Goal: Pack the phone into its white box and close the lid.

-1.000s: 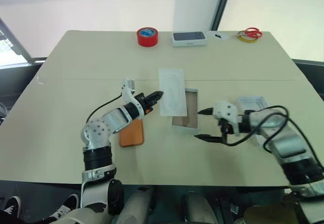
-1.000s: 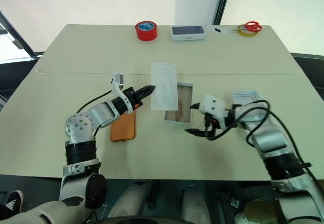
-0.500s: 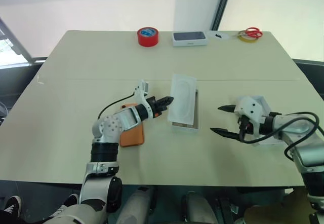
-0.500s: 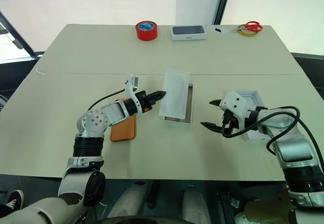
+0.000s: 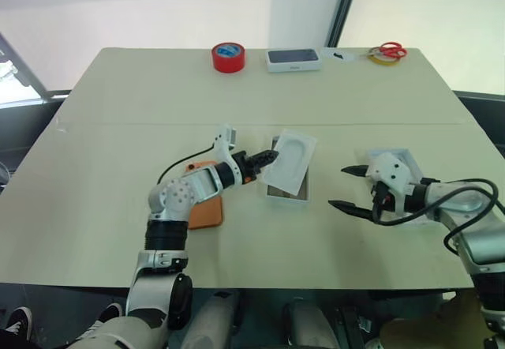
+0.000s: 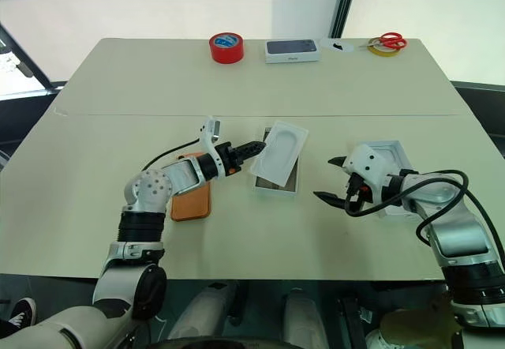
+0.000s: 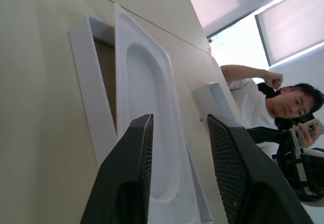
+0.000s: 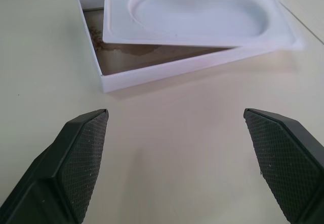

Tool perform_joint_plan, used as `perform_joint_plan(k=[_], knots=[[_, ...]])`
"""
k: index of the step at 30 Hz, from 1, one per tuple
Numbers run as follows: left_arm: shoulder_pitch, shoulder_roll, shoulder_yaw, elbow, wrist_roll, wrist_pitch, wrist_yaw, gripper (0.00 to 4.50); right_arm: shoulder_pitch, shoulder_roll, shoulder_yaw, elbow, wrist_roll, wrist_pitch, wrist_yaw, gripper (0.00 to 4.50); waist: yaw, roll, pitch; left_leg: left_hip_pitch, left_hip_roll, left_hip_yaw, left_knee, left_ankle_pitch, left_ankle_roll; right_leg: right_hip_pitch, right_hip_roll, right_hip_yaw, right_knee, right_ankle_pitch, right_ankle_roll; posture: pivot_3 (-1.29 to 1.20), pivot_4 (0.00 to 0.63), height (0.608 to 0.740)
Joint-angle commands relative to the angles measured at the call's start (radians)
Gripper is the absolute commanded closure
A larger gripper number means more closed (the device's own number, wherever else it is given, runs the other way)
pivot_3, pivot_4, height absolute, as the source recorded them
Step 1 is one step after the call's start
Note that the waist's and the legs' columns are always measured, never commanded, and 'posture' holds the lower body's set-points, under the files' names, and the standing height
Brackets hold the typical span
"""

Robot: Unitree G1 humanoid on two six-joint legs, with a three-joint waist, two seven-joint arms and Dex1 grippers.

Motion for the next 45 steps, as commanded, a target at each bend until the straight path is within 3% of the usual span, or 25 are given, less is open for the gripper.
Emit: perform_joint_plan(k=[1,5,8,13,17,19,27,37,45], knots=[[0.004,0.021,0.017,-0.094,-0.029,0.016,-0.004,2.70,-0.044,0.018,0.000,-0.013,0.012,-0.017,-0.011,0.00,0.000,0.000,0.000,0.000,0.000,0.000,0.000,0.000,0.000,0.000,0.000,0.000,0.000,0.000,0.000,0.00,0.150,0.740],[0.053,0.069,0.043,-0.213,-0.075,0.037,-0.024,2.70,-0.162,0.123,0.056,0.011,-0.001,-0.009,-0.072,0.00,-0.014,0.000,0.000,0.000,0.001,0.000,0.000,0.000,0.000,-0.001,0.000,0.001,0.000,0.000,0.000,0.00,0.150,0.740],[0.101,0.148,-0.005,-0.311,-0.008,-0.057,-0.092,2.70,-0.249,0.203,0.118,0.069,-0.054,-0.019,-0.130,0.00,-0.021,0.000,0.000,0.001,0.001,0.000,-0.001,0.001,-0.001,-0.001,0.001,0.000,0.001,0.000,0.000,0.00,0.150,0.740],[0.225,0.369,-0.134,-0.412,0.252,-0.441,-0.316,2.66,-0.370,0.282,0.230,0.223,-0.207,-0.061,-0.233,2.33,-0.020,0.001,0.000,0.002,0.001,0.001,-0.003,0.001,-0.002,-0.001,0.001,0.002,0.001,0.000,-0.001,0.00,0.150,0.740],[0.282,0.452,-0.057,-0.385,0.267,-0.572,-0.401,2.66,-0.432,0.319,0.274,0.312,-0.260,-0.087,-0.259,4.38,-0.010,0.001,0.000,0.002,0.000,0.001,-0.004,0.001,-0.002,-0.002,0.001,0.002,0.001,0.000,-0.002,0.00,0.150,0.740],[0.322,0.473,-0.035,-0.363,0.303,-0.703,-0.451,2.66,-0.451,0.336,0.301,0.335,-0.278,-0.098,-0.248,4.45,-0.011,0.001,0.000,0.002,0.000,0.001,-0.005,0.001,-0.002,-0.002,0.001,0.002,0.000,0.000,-0.002,0.00,0.150,0.740],[0.360,0.465,0.013,-0.344,0.277,-0.747,-0.458,2.66,-0.401,0.286,0.410,0.302,-0.311,-0.226,-0.062,4.45,0.000,0.001,0.000,0.002,0.000,0.000,-0.005,0.001,-0.002,-0.002,0.001,0.001,0.001,0.000,-0.001,0.00,0.150,0.740],[0.361,0.454,0.011,-0.345,0.275,-0.762,-0.452,2.66,-0.379,0.237,0.363,0.255,-0.218,-0.261,0.087,4.45,-0.006,0.001,0.000,0.003,0.001,0.000,-0.005,0.001,-0.002,-0.002,0.002,0.002,0.001,0.000,-0.001,0.00,0.150,0.740],[0.347,0.441,0.002,-0.337,0.276,-0.760,-0.451,2.66,-0.465,0.288,0.337,0.376,-0.270,-0.346,-0.029,4.45,-0.008,0.001,0.000,0.003,0.001,0.000,-0.005,0.001,-0.002,-0.002,0.002,0.002,0.001,0.000,-0.001,0.00,0.150,0.740]])
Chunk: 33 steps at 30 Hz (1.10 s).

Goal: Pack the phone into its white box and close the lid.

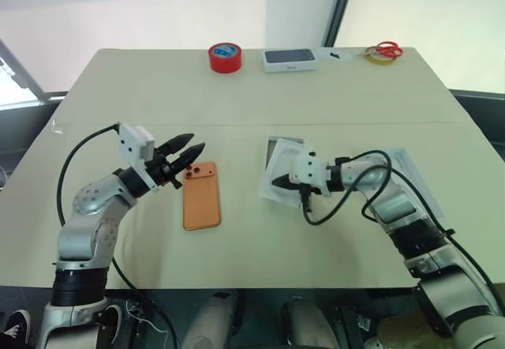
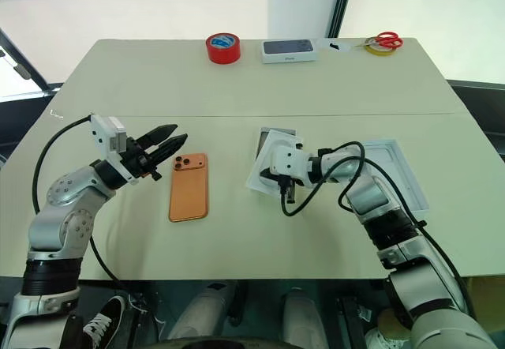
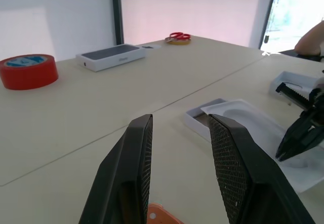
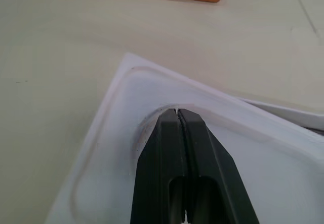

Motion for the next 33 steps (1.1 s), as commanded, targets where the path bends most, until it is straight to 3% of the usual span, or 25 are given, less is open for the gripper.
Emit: perform_joint_plan(k=[1,6,15,28,33], knots=[[-0.014,-0.001,0.008,-0.022,-0.010,-0.015,0.001,2.66,-0.061,0.015,-0.044,0.028,-0.014,-0.035,-0.052,4.45,0.000,0.000,0.000,0.000,0.000,0.000,0.000,0.000,0.000,0.000,0.000,0.000,0.000,0.000,0.000,0.00,0.150,0.740],[-0.015,0.000,0.007,-0.024,-0.010,-0.011,-0.001,2.66,-0.109,-0.006,-0.003,0.138,-0.127,-0.090,-0.099,4.45,0.003,0.000,0.000,0.000,0.000,0.000,0.000,0.000,0.000,0.000,0.000,0.000,0.000,0.000,0.000,0.00,0.150,0.740],[-0.012,-0.007,-0.004,-0.032,-0.005,-0.007,0.008,2.66,-0.193,0.055,0.070,0.305,-0.256,-0.206,-0.156,4.45,-0.013,0.000,0.000,0.000,0.000,0.000,0.000,0.001,-0.001,0.000,0.001,0.000,0.001,0.000,0.000,0.00,0.150,0.740],[0.000,-0.014,-0.011,-0.046,0.001,-0.001,0.031,2.66,-0.267,0.115,0.056,0.451,-0.297,-0.266,-0.237,4.45,-0.018,0.000,0.000,0.002,0.000,0.000,0.000,0.001,-0.002,0.000,0.001,0.000,0.003,0.000,0.000,0.00,0.150,0.740],[0.003,0.002,-0.008,-0.042,-0.015,0.061,0.038,2.66,-0.223,0.104,0.032,0.379,-0.228,-0.266,-0.164,4.45,-0.018,0.000,0.000,0.002,0.000,0.000,-0.001,0.001,-0.002,0.000,0.001,0.000,0.003,0.000,0.000,0.00,0.150,0.740]])
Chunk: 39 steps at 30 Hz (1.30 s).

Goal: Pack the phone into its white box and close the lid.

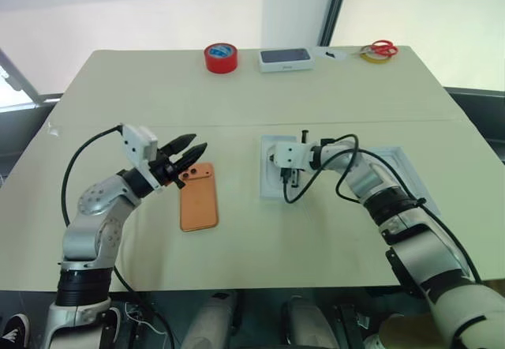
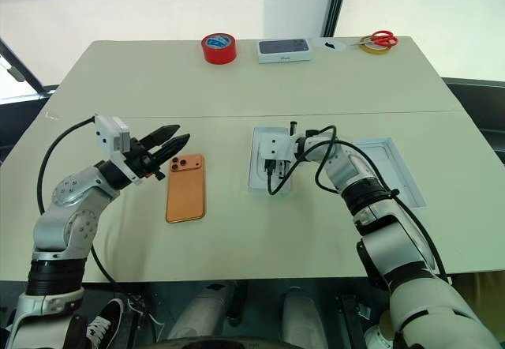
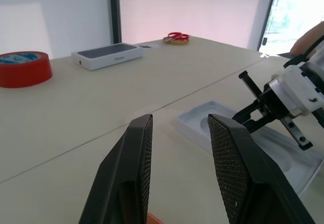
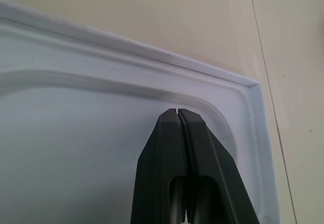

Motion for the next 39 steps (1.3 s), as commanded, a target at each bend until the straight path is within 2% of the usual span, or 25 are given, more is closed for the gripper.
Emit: perform_joint_plan(k=[1,4,7,12,16,19,22,25,28,34,39], knots=[[-0.001,0.024,0.007,-0.036,-0.029,0.055,0.000,2.66,0.017,-0.005,-0.043,-0.092,0.069,-0.003,0.050,4.45,0.000,0.000,0.000,0.000,0.000,0.000,0.000,0.000,0.000,0.000,0.000,0.000,0.000,0.000,0.000,0.00,0.150,0.740],[0.010,0.068,0.045,-0.032,-0.043,0.120,0.005,2.66,0.032,0.007,-0.091,-0.184,0.148,0.059,0.075,4.45,0.000,0.000,0.000,0.000,0.000,0.000,0.000,0.000,0.000,0.000,0.000,0.000,0.000,0.000,0.000,0.00,0.150,0.740],[0.028,0.116,0.114,-0.029,-0.138,0.252,0.012,2.66,0.047,0.021,-0.108,-0.269,0.191,0.136,0.090,4.45,-0.005,0.000,0.000,0.000,0.000,0.000,-0.001,0.000,0.000,-0.001,0.000,0.001,0.001,0.000,0.000,0.00,0.150,0.740],[0.130,0.205,0.220,-0.033,-0.272,0.517,0.049,2.66,0.121,0.134,-0.048,-0.485,0.203,0.320,0.066,4.45,-0.009,0.000,0.000,0.001,0.001,0.000,-0.003,0.000,0.000,-0.003,0.001,0.003,0.003,-0.001,-0.001,0.00,0.150,0.740],[0.171,0.208,0.317,-0.025,-0.437,0.704,0.091,2.66,0.127,0.189,-0.011,-0.526,0.189,0.405,0.058,4.45,0.004,0.000,0.000,0.001,0.001,0.000,-0.005,0.001,-0.001,-0.004,0.001,0.002,0.005,-0.001,-0.002,0.00,0.150,0.740],[0.223,0.215,0.301,-0.050,-0.416,0.720,0.106,2.66,0.116,0.217,0.040,-0.542,0.149,0.405,0.042,4.45,0.004,-0.001,0.000,0.001,0.001,0.000,-0.004,0.001,-0.002,-0.003,0.000,0.002,0.005,-0.001,-0.002,0.00,0.150,0.740],[0.223,0.178,0.307,-0.028,-0.458,0.764,0.143,2.66,0.106,0.219,0.100,-0.530,0.101,0.379,0.054,4.45,0.003,-0.001,0.000,0.001,0.001,0.000,-0.005,0.001,-0.002,-0.004,0.000,0.002,0.005,-0.001,-0.003,0.00,0.150,0.740],[0.193,0.146,0.347,-0.009,-0.512,0.809,0.200,1.87,0.098,0.231,0.100,-0.525,0.122,0.397,0.077,4.50,0.001,-0.002,0.000,0.002,0.001,0.000,-0.005,0.001,-0.002,-0.004,0.000,0.002,0.005,-0.001,-0.002,0.00,0.150,0.740],[0.221,0.173,0.320,-0.042,-0.475,0.797,0.198,0.31,0.101,0.216,0.120,-0.507,0.102,0.383,0.095,4.50,-0.003,-0.002,-0.001,0.001,0.001,0.000,-0.005,0.001,-0.002,-0.004,0.000,0.002,0.005,-0.001,-0.002,0.00,0.150,0.740],[0.225,0.160,0.322,-0.019,-0.504,0.812,0.213,0.31,0.097,0.233,0.139,-0.458,0.082,0.386,0.095,4.50,-0.003,-0.002,-0.001,0.002,0.001,0.000,-0.009,0.002,-0.003,-0.005,0.000,0.003,0.005,-0.002,-0.003,0.00,0.150,0.740],[0.196,0.106,0.291,0.002,-0.518,0.832,0.256,0.31,0.090,0.238,0.180,-0.411,0.007,0.363,0.059,4.50,0.001,-0.002,-0.001,0.003,0.001,0.000,-0.011,0.003,-0.005,-0.006,0.000,0.003,0.005,-0.002,-0.003,0.00,0.150,0.740]])
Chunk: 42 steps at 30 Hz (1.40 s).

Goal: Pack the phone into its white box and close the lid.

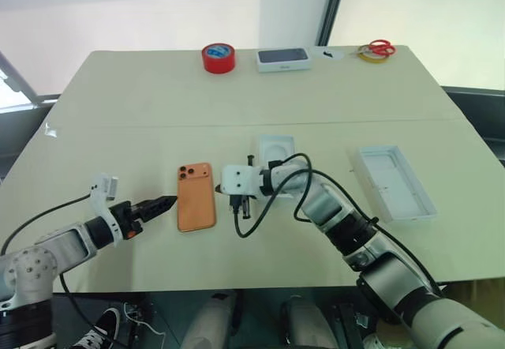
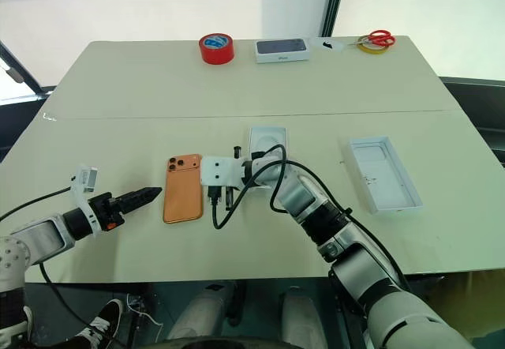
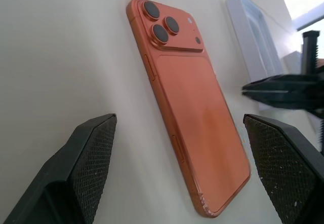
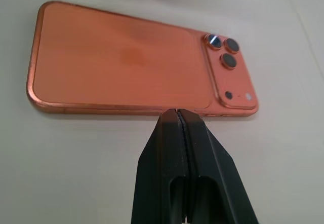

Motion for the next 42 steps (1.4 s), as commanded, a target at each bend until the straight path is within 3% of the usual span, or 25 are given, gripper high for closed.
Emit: perform_joint_plan(k=[1,10,17,25,30,42], knots=[[-0.015,-0.017,-0.026,-0.003,0.006,0.010,0.034,0.31,-0.034,0.010,0.022,0.008,-0.042,-0.010,-0.020,4.50,0.001,0.000,0.000,0.000,0.000,0.000,0.000,0.000,0.000,0.000,0.000,0.000,0.000,0.000,0.000,0.00,0.150,0.740],[-0.051,-0.049,-0.173,0.004,0.086,0.013,0.044,0.31,-0.025,0.029,0.054,-0.007,-0.074,0.001,-0.005,4.50,0.004,0.000,-0.004,0.001,0.000,0.000,-0.001,0.001,-0.001,0.000,0.000,0.000,0.000,0.000,0.000,0.00,0.150,0.740],[-0.103,-0.116,-0.208,0.015,0.066,0.084,0.075,0.31,-0.024,0.018,0.043,-0.009,-0.083,0.006,-0.004,4.50,0.008,0.003,-0.009,0.002,-0.001,0.000,-0.002,0.001,-0.001,0.002,-0.001,-0.001,0.000,0.000,0.000,0.00,0.150,0.740],[-0.165,-0.210,-0.135,0.023,-0.032,0.184,0.122,0.31,-0.030,0.012,0.031,0.004,-0.088,0.007,-0.008,4.50,0.027,0.004,-0.011,0.003,-0.002,0.000,-0.001,0.001,-0.001,0.003,-0.002,-0.001,-0.001,0.000,0.000,0.00,0.150,0.740],[-0.180,-0.202,-0.097,0.030,-0.031,0.221,0.131,0.31,-0.027,0.013,0.028,0.004,-0.091,0.004,-0.008,4.50,0.025,0.004,-0.011,0.003,-0.002,0.000,-0.001,0.001,-0.001,0.003,-0.002,-0.001,-0.001,0.000,0.000,0.00,0.150,0.740],[-0.223,-0.189,-0.148,0.012,0.032,0.291,0.183,0.31,-0.031,0.012,0.021,0.019,-0.093,-0.006,-0.012,4.50,0.024,0.004,-0.011,0.003,-0.002,-0.001,-0.002,0.001,-0.001,0.003,-0.002,-0.001,-0.001,0.000,0.000,0.00,0.150,0.740]])
